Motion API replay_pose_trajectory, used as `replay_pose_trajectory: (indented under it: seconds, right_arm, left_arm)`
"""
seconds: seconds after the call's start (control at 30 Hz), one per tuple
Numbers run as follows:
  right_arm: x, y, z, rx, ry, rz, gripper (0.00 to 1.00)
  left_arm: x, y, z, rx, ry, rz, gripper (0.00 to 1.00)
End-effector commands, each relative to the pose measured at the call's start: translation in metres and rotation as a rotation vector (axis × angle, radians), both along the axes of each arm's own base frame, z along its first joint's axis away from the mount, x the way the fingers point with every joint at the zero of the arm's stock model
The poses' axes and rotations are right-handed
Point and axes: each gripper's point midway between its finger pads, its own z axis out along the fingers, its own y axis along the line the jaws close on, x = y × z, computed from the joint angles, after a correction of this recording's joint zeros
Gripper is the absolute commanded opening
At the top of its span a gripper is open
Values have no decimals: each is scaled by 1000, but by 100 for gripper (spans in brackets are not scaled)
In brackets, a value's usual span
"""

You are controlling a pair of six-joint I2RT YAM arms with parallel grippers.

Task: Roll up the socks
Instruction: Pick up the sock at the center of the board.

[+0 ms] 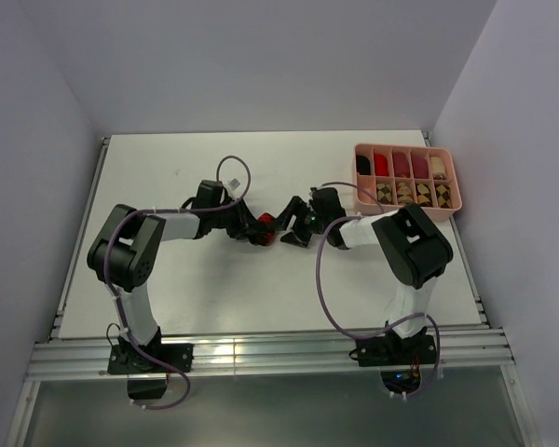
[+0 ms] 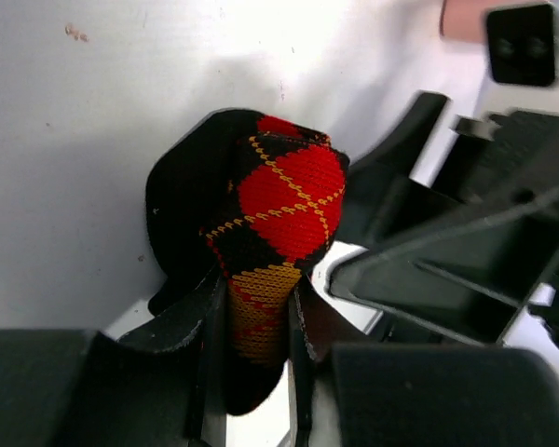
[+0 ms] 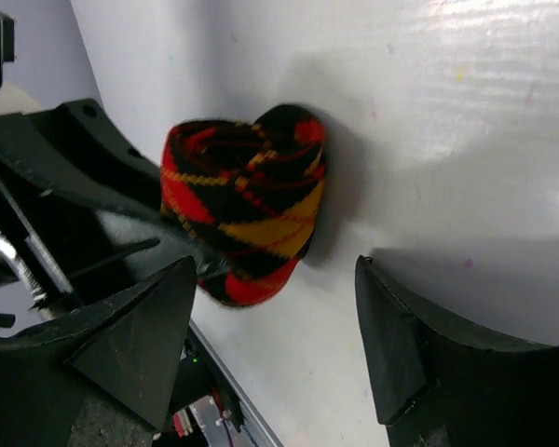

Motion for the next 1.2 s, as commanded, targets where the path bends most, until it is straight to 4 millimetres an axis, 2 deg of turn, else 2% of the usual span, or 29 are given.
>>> replay_pose_trajectory:
  seconds: [0.0, 0.23, 0.47, 0.6, 0.63, 0.7, 0.73, 0.8, 0.83, 0.9, 0.93, 0.97, 1.07, 1.1, 1.13, 1.17]
  right_arm:
    - [20, 17, 13, 57, -58, 4, 76]
    - [21, 31, -2, 84, -26, 24, 76]
    - [11, 47, -17, 100, 8, 101, 75]
    - [5, 51, -21, 108, 4, 137, 68]
    - [3, 53, -19, 122, 0, 152, 59]
    - [1, 55, -18, 139, -7, 170, 47]
    - [0, 55, -17, 145, -11, 176, 32]
    - [0, 57, -10, 154, -40, 193, 17]
    - [2, 58, -1, 151, -81, 212, 0]
    - [2, 55, 3, 123, -99, 222, 0]
    - [6, 54, 15, 109, -159, 236, 0]
    - [6, 50, 14, 74, -152, 232, 0]
    - [9, 41, 29, 3, -204, 260, 0]
    - [13, 36, 31, -34, -215, 248, 0]
    - [18, 35, 41, -67, -269, 270, 0]
    - [15, 27, 37, -105, -238, 272, 0]
  left_arm:
    - [-7, -1, -9, -66, 51, 13, 9]
    - [-13, 1, -18, -142, 92, 24, 10]
    - [-25, -4, -21, -262, 138, 7, 12]
    - [-28, -2, -21, -295, 127, 15, 13]
    - [-29, -2, -22, -298, 127, 11, 13]
    - [-28, -3, -22, -309, 126, 9, 13]
    - [-30, -3, -24, -315, 130, 8, 14]
    - [-31, -4, -18, -348, 120, 2, 15]
    - [-33, -4, -17, -359, 119, 1, 17]
    - [-32, -5, -8, -383, 98, 3, 30]
    - [-33, -4, -8, -377, 99, 10, 36]
    - [-32, -3, -7, -365, 77, 8, 44]
    - [-28, 5, -8, -262, 37, 25, 55]
    - [-25, 7, 2, -235, -5, 27, 57]
    - [-27, 12, -4, -175, 29, 44, 60]
    - [-21, 18, -7, -114, -22, 57, 64]
